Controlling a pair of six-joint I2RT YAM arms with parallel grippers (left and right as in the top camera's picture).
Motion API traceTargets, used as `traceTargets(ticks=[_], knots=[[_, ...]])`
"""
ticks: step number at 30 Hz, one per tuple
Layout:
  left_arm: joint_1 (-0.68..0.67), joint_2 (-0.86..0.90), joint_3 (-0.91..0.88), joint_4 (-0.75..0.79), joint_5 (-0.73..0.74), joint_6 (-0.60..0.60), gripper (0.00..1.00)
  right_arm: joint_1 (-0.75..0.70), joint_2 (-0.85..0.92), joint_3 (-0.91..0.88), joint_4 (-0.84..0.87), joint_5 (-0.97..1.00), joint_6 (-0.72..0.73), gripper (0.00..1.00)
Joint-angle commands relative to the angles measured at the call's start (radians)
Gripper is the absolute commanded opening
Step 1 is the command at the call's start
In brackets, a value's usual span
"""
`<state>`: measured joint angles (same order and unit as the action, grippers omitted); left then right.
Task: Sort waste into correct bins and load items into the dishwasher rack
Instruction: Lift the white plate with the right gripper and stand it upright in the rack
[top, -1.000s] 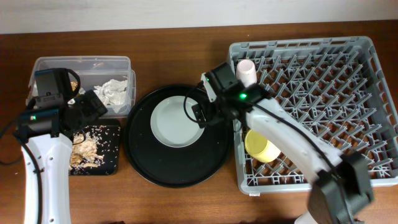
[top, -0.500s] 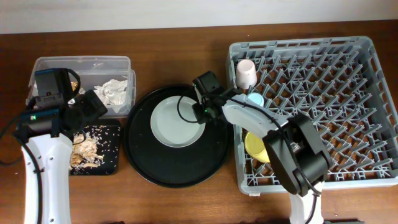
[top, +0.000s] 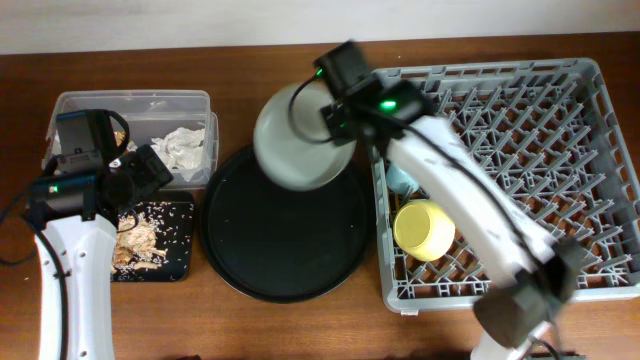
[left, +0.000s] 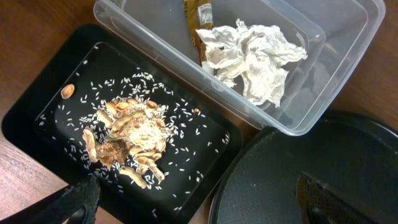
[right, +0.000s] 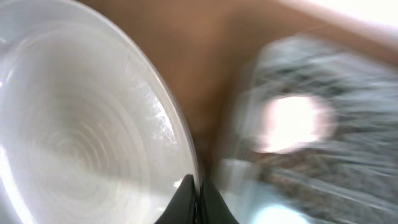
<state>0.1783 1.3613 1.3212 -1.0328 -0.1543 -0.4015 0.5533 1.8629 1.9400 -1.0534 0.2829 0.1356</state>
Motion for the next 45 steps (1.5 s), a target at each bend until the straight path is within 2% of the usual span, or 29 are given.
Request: traceTargets(ticks=[1, 2, 3, 6, 9, 16, 19, 23, 27, 30, 31, 32, 33, 34, 35, 36, 37, 39, 40, 45], knots=[[0.006, -0.008, 0.013, -0.002, 0.000, 0.002, 0.99, -0.005, -0.107, 0.047, -0.079, 0.696, -0.003, 0.04], [0.006, -0.008, 0.013, -0.002, 0.000, 0.002, 0.99, -0.021, -0.106, 0.046, -0.097, 0.862, -0.003, 0.04], [0.006, -0.008, 0.013, -0.002, 0.000, 0.002, 0.99, -0.048, -0.097, 0.046, -0.106, 0.943, -0.003, 0.04], [0.006, -0.008, 0.013, -0.002, 0.000, 0.002, 0.99, -0.186, -0.052, 0.046, -0.107, 0.950, 0.012, 0.04], [0.006, -0.008, 0.013, -0.002, 0.000, 0.002, 0.99, -0.279, 0.011, 0.046, -0.140, 0.721, 0.035, 0.04], [0.006, -0.008, 0.013, -0.002, 0.000, 0.002, 0.99, -0.291, 0.202, 0.046, -0.182, 0.716, 0.061, 0.04], [0.006, -0.008, 0.013, -0.002, 0.000, 0.002, 0.99, -0.291, 0.208, 0.046, -0.177, 0.734, 0.061, 0.04], [0.006, -0.008, 0.013, -0.002, 0.000, 0.002, 0.99, -0.291, 0.208, 0.046, -0.146, 0.529, 0.053, 0.05], [0.006, -0.008, 0.013, -0.002, 0.000, 0.002, 0.99, -0.291, 0.208, 0.046, -0.101, 0.481, 0.040, 0.06], [0.006, -0.008, 0.013, -0.002, 0.000, 0.002, 0.99, -0.291, 0.208, 0.046, -0.093, 0.468, -0.055, 0.22], [0.006, -0.008, 0.013, -0.002, 0.000, 0.002, 0.99, -0.291, 0.208, 0.047, -0.088, 0.468, -0.071, 0.31], [0.006, -0.008, 0.013, -0.002, 0.000, 0.002, 0.99, -0.291, 0.208, 0.048, -0.082, 0.468, -0.076, 0.47], [0.006, -0.008, 0.013, -0.002, 0.000, 0.002, 0.99, -0.291, 0.207, 0.060, -0.083, 0.468, -0.076, 0.52], [0.006, -0.008, 0.013, -0.002, 0.000, 0.002, 0.99, -0.291, 0.199, 0.073, -0.084, 0.448, -0.076, 0.53], [0.006, -0.008, 0.013, -0.002, 0.000, 0.002, 0.99, -0.291, 0.186, 0.089, -0.088, 0.389, -0.076, 0.53], [0.006, -0.008, 0.013, -0.002, 0.000, 0.002, 0.99, -0.291, 0.173, 0.106, -0.093, 0.310, -0.076, 0.58], [0.006, -0.008, 0.013, -0.002, 0.000, 0.002, 0.99, -0.291, 0.142, 0.138, -0.096, 0.148, -0.076, 0.71], [0.006, -0.008, 0.013, -0.002, 0.000, 0.002, 0.99, -0.293, 0.104, 0.191, -0.094, -0.180, -0.076, 0.78], [0.006, -0.008, 0.013, -0.002, 0.000, 0.002, 0.99, -0.293, 0.094, 0.199, -0.095, -0.282, -0.076, 0.98], [0.006, -0.008, 0.013, -0.002, 0.000, 0.002, 0.99, -0.293, 0.094, 0.196, -0.113, -0.328, -0.076, 0.98]])
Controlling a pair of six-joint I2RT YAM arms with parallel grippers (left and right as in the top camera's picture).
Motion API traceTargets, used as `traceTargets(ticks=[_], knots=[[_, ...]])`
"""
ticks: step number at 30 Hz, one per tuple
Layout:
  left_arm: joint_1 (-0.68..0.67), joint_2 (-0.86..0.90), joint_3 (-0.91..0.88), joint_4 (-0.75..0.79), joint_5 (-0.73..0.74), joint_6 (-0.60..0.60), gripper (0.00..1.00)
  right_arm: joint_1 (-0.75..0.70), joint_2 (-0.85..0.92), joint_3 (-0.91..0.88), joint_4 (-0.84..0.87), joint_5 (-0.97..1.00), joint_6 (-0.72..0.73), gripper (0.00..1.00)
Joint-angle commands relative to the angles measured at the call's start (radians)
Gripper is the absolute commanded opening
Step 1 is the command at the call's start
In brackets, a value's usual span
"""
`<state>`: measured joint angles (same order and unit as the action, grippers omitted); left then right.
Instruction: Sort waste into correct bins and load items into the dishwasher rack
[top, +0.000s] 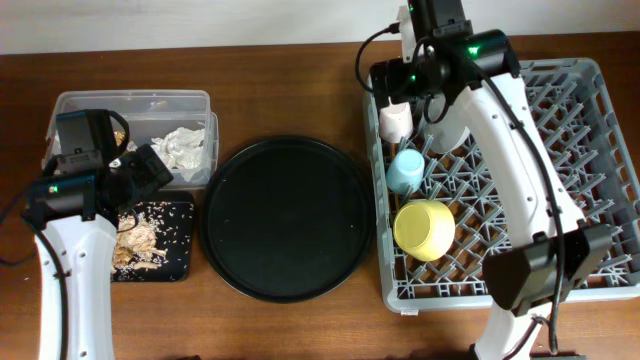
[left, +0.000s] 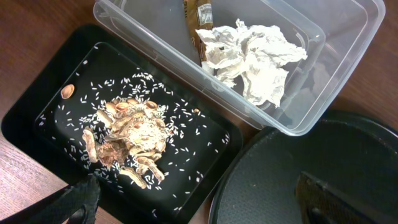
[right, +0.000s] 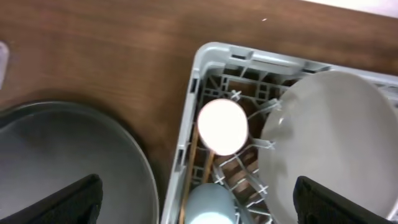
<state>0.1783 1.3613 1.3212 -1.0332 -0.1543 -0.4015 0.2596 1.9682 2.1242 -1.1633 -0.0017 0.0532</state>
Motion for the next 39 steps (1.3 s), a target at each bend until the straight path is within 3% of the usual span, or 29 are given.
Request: traceTargets(ticks=[1, 11, 14, 18, 21, 23, 26, 31, 35, 39], knots=[[0.006, -0.008, 0.013, -0.001, 0.000, 0.002, 0.99, 0.001, -0.011, 0.012, -0.003, -0.043, 0.006, 0.98], [0.006, -0.008, 0.013, -0.001, 0.000, 0.002, 0.99, 0.002, -0.044, 0.013, -0.003, -0.043, 0.006, 0.98], [0.006, -0.008, 0.013, -0.001, 0.000, 0.002, 0.99, 0.002, -0.167, 0.013, -0.003, -0.043, 0.006, 0.98], [0.006, -0.008, 0.013, -0.001, 0.000, 0.002, 0.99, 0.000, -0.471, 0.013, -0.004, -0.039, 0.006, 0.98], [0.006, -0.008, 0.013, -0.001, 0.000, 0.002, 0.99, 0.000, -0.716, -0.024, -0.005, 0.069, 0.003, 0.98], [0.006, -0.008, 0.013, -0.001, 0.000, 0.002, 0.99, 0.000, -0.883, -0.180, 0.066, 0.128, 0.003, 0.98], [0.006, -0.008, 0.013, -0.001, 0.000, 0.002, 0.99, -0.023, -1.254, -0.700, 0.397, 0.130, 0.004, 0.98], [0.006, -0.008, 0.013, -0.001, 0.000, 0.002, 0.99, -0.150, -1.814, -1.532, 0.668, 0.052, 0.008, 0.98], [0.006, -0.008, 0.013, -0.001, 0.000, 0.002, 0.99, -0.169, -1.920, -1.845, 0.988, 0.024, 0.170, 0.98], [0.006, -0.008, 0.013, -0.001, 0.000, 0.002, 0.99, -0.171, -1.965, -2.007, 1.030, 0.070, 0.165, 0.98]])
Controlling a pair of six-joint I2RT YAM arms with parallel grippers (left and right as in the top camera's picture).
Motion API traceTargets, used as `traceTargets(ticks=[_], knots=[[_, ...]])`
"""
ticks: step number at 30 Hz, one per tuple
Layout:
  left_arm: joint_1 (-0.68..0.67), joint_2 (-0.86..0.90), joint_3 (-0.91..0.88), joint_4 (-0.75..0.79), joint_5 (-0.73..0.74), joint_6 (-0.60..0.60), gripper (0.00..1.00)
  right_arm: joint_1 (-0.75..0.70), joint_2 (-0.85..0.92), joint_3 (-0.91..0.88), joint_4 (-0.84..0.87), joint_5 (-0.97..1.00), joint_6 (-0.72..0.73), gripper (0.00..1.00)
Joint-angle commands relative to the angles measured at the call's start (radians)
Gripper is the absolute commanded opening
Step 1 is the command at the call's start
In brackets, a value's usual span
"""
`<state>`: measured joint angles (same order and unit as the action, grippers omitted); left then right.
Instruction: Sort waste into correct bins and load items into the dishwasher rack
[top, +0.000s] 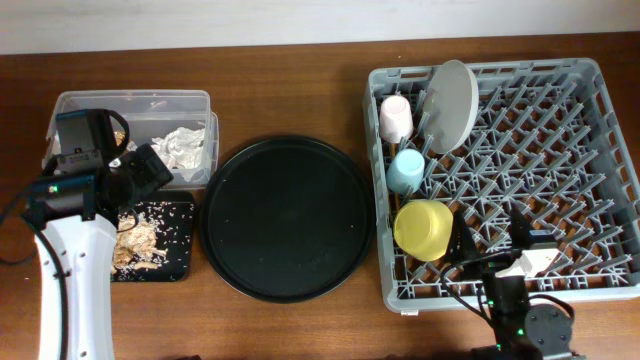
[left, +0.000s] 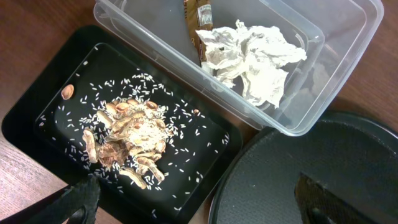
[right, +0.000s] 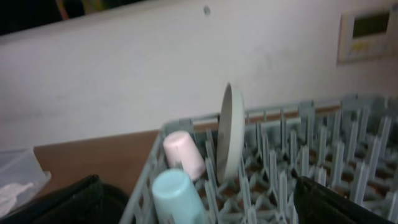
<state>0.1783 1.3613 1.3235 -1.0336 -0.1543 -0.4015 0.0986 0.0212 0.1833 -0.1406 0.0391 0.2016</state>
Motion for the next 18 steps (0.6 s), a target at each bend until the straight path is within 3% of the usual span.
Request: traceTargets(ticks=[1, 8, 10, 12, 15, 18], knots=[[0.006, -0.008, 0.011, -0.001, 0.000, 0.002, 0.99, -0.010, -0.018, -0.118, 0.012, 0.054, 0.017, 0.98], [0.006, -0.008, 0.011, -0.001, 0.000, 0.002, 0.99, -0.033, -0.018, -0.178, 0.069, 0.051, -0.021, 0.98], [0.006, -0.008, 0.011, -0.001, 0.000, 0.002, 0.99, -0.075, -0.018, -0.178, 0.172, 0.045, -0.023, 0.98], [0.006, -0.008, 0.011, -0.001, 0.000, 0.002, 0.99, -0.094, -0.018, -0.178, 0.311, 0.044, -0.150, 0.98], [0.006, -0.008, 0.011, -0.001, 0.000, 0.002, 0.99, -0.094, -0.018, -0.178, 0.060, -0.048, -0.248, 0.98], [0.006, -0.008, 0.011, -0.001, 0.000, 0.002, 0.99, -0.094, -0.018, -0.178, 0.061, -0.048, -0.298, 0.98]])
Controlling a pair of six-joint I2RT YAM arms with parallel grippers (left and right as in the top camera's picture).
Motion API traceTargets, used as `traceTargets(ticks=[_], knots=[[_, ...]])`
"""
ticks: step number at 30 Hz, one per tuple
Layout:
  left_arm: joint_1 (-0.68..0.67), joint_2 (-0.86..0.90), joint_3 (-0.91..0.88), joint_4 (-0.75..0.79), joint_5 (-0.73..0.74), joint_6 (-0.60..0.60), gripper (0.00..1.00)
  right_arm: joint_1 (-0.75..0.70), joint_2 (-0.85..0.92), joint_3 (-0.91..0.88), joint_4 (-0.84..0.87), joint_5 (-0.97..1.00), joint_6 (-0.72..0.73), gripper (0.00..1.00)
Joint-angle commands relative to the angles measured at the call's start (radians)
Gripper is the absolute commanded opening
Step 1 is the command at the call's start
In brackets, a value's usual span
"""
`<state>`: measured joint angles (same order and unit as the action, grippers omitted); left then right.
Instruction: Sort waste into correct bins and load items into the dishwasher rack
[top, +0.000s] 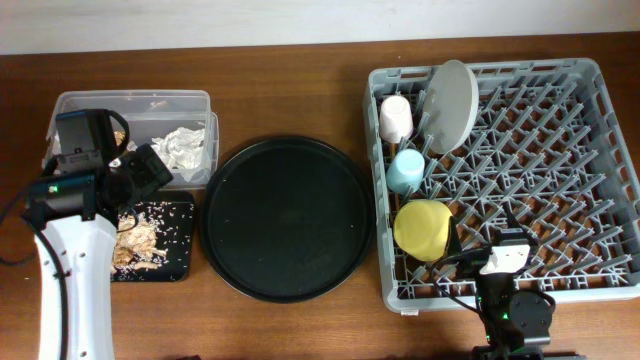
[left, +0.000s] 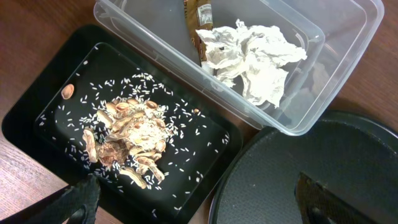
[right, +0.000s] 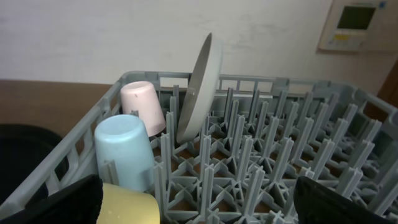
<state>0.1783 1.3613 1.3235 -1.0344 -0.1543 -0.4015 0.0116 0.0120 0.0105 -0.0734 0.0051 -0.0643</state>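
Note:
A grey plate (top: 452, 92) stands on edge in the back left of the grey dishwasher rack (top: 600, 150). In the row in front of it are a pink cup (top: 396, 118), a blue cup (top: 405, 170) and a yellow cup (top: 424, 229). My right gripper (right: 199, 208) is open and empty, low at the rack's front edge, facing across it. My left gripper (left: 199, 208) is open wide and empty above the gap between the small black tray of food scraps (left: 37, 118) and the round tray. The clear bin (left: 348, 37) holds crumpled paper (left: 252, 56).
A large round black tray (top: 288, 218) lies bare between the bins and the rack. A brown wrapper (left: 198, 18) lies in the clear bin beside the paper. Rice and scraps (left: 130, 134) cover the small black tray. Most of the rack's right side holds only tines.
My right gripper has shifted a little at the rack's front edge and now looks lower and closer across the tines. The left arm and all objects are unchanged.
My right gripper was shut on the grey plate above the round tray. Then the plate stood in the rack's back left and the gripper was open over it. After that the right arm was down at the rack's front edge, where it stays. The left arm never moved.

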Motion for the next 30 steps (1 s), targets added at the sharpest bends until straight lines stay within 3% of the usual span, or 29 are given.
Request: traceTargets(ticks=[1, 18, 21, 24, 28, 30], knots=[[0.006, -0.008, 0.011, 0.000, 0.000, 0.002, 0.99, -0.007, -0.009, -0.005, -0.006, -0.020, -0.033, 0.98], [0.005, -0.043, 0.003, 0.000, 0.000, 0.002, 0.99, -0.007, -0.009, -0.005, -0.006, -0.020, -0.033, 0.98], [-0.048, -0.229, 0.001, 0.000, 0.000, 0.002, 0.99, -0.007, -0.009, -0.005, -0.006, -0.020, -0.033, 0.98], [-0.168, -0.520, 0.001, -0.026, -0.042, 0.032, 0.99, -0.007, -0.009, -0.005, -0.006, -0.020, -0.033, 0.98], [-0.185, -0.787, -0.019, -0.148, -0.043, 0.031, 0.99, -0.007, -0.009, -0.005, -0.006, -0.020, -0.033, 0.98], [-0.184, -0.893, -0.141, -0.159, -0.007, 0.026, 0.99, -0.007, -0.009, -0.005, -0.006, -0.020, -0.033, 0.98]])
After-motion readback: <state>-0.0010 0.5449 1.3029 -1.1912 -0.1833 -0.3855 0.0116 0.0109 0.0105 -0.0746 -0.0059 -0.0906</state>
